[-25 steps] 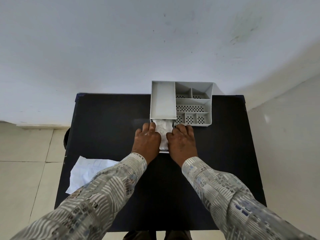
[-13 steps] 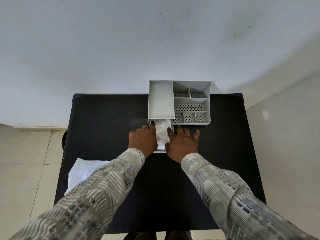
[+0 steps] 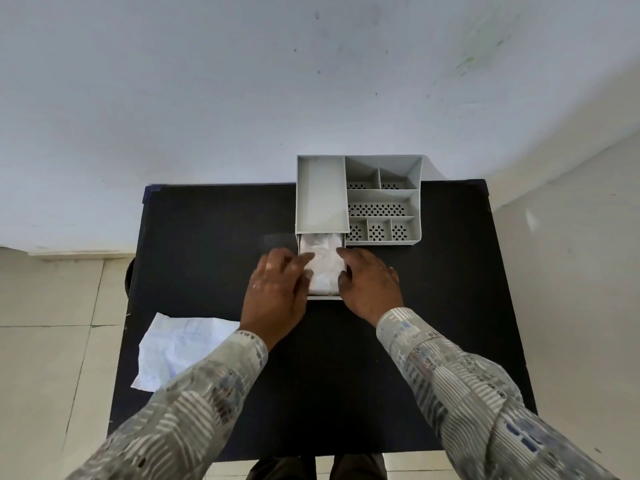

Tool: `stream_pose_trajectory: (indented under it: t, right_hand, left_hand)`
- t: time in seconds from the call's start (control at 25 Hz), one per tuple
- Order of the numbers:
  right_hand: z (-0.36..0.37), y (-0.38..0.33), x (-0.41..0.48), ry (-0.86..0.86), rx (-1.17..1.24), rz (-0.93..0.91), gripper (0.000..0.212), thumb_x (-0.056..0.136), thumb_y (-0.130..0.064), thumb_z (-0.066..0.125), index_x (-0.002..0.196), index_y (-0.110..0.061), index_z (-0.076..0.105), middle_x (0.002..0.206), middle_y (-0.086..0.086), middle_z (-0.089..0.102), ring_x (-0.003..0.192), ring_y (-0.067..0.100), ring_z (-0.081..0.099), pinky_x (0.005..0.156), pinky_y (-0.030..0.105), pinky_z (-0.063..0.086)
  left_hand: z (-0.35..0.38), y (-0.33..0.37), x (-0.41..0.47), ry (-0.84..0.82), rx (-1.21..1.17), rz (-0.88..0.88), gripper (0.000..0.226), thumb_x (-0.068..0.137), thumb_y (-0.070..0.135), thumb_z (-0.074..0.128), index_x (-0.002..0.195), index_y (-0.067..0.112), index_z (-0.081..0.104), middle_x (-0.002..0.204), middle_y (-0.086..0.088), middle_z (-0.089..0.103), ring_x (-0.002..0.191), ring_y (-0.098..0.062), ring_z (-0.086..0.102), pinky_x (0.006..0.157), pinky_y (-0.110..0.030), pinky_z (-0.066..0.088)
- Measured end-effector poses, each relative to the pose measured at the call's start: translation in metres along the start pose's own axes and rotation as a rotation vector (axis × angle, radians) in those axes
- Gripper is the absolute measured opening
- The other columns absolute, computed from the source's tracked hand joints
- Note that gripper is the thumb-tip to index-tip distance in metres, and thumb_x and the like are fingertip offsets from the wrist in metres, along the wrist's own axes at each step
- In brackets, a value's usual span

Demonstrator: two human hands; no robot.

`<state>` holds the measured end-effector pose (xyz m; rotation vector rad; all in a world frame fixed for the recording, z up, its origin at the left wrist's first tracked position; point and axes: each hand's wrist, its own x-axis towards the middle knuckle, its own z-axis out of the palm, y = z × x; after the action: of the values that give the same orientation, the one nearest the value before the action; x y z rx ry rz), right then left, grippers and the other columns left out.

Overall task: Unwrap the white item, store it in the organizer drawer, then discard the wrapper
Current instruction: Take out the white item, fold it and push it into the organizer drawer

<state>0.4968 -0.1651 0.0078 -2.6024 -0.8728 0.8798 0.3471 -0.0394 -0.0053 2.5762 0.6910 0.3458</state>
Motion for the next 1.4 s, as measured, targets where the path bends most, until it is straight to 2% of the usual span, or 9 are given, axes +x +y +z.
stream_pose_trajectory:
  t: [0.12,0.2,0.28,0.48,0.72,0.88,1.0,1.2,1.4]
  right_hand:
    - [0.003,0.003,0.003,-0.018,-0.040,0.019,0.053,0.102,-0.035,0.050,0.155,-0.039,0.043,0.159,0.000,0.046,0.147,0.029,0.044,0.121,0.067,0.028]
    - [0.004,0.001,0.006,-0.038,-0.094,0.014,0.053,0.103,-0.035,0.049,0.155,-0.039,0.042,0.158,0.000,0.046,0.145,0.030,0.045,0.121,0.068,0.027]
    - [0.006,0.000,0.008,-0.040,-0.121,0.013,0.053,0.103,-0.035,0.049,0.155,-0.040,0.042,0.158,0.001,0.046,0.144,0.031,0.046,0.120,0.068,0.027]
    - [0.003,-0.007,-0.001,-0.033,-0.140,0.010,0.063,0.098,-0.030,0.054,0.158,-0.040,0.038,0.163,0.002,0.039,0.146,0.031,0.043,0.121,0.069,0.025]
    - [0.000,-0.022,0.001,-0.148,-0.312,0.102,0.095,0.091,-0.045,0.062,0.168,-0.031,0.008,0.173,0.015,0.020,0.153,0.041,0.033,0.121,0.075,0.017]
    - [-0.004,-0.031,0.025,-0.194,-0.320,0.161,0.084,0.095,-0.047,0.052,0.167,-0.032,0.011,0.168,0.017,0.032,0.147,0.045,0.041,0.118,0.078,0.017]
    - [-0.005,-0.031,0.035,-0.217,-0.330,0.165,0.077,0.098,-0.046,0.046,0.165,-0.036,0.011,0.162,0.016,0.042,0.143,0.046,0.046,0.116,0.078,0.020]
    - [-0.012,-0.025,0.025,-0.223,-0.232,0.109,0.084,0.092,-0.044,0.051,0.164,-0.038,0.008,0.161,0.013,0.042,0.140,0.043,0.050,0.114,0.077,0.025]
    - [-0.012,-0.023,0.002,-0.193,-0.341,0.089,0.089,0.092,-0.050,0.053,0.166,-0.037,0.006,0.160,0.013,0.042,0.139,0.043,0.051,0.116,0.077,0.023]
  left_hand:
    - [0.008,0.004,-0.013,-0.256,0.268,0.211,0.067,0.087,0.055,0.074,0.145,0.023,0.064,0.126,-0.011,0.065,0.112,-0.032,0.062,0.094,-0.050,0.051]
    - [0.017,0.008,-0.005,-0.425,0.415,0.215,0.078,0.075,0.056,0.083,0.143,0.021,0.066,0.126,-0.009,0.066,0.114,-0.033,0.062,0.095,-0.052,0.049]
    - [0.024,0.011,0.008,-0.488,0.494,0.209,0.075,0.073,0.054,0.083,0.139,0.019,0.068,0.126,-0.008,0.066,0.117,-0.034,0.059,0.098,-0.053,0.044]
    - [0.027,0.009,0.038,-0.491,0.540,0.261,0.063,0.081,0.057,0.071,0.135,0.026,0.069,0.133,-0.008,0.063,0.128,-0.034,0.053,0.110,-0.060,0.024]
    - [0.026,0.011,0.042,-0.495,0.481,0.197,0.070,0.086,0.055,0.066,0.149,0.028,0.055,0.151,-0.010,0.055,0.142,-0.034,0.045,0.119,-0.071,0.018]
    - [0.020,0.017,0.035,-0.493,0.497,0.158,0.082,0.083,0.053,0.075,0.155,0.022,0.050,0.157,-0.015,0.052,0.148,-0.038,0.042,0.121,-0.073,0.018]
    - [0.015,0.013,0.029,-0.413,0.486,0.223,0.075,0.073,0.045,0.087,0.140,0.017,0.067,0.144,-0.016,0.064,0.137,-0.041,0.055,0.116,-0.074,0.030]
    - [0.018,0.008,0.037,-0.417,0.461,0.216,0.047,0.084,0.044,0.075,0.122,0.017,0.078,0.128,-0.006,0.074,0.138,-0.038,0.055,0.117,-0.076,0.025]
    - [0.021,0.016,0.059,-0.497,0.466,0.164,0.051,0.091,0.040,0.063,0.136,0.018,0.069,0.146,-0.008,0.061,0.143,-0.033,0.047,0.121,-0.073,0.017]
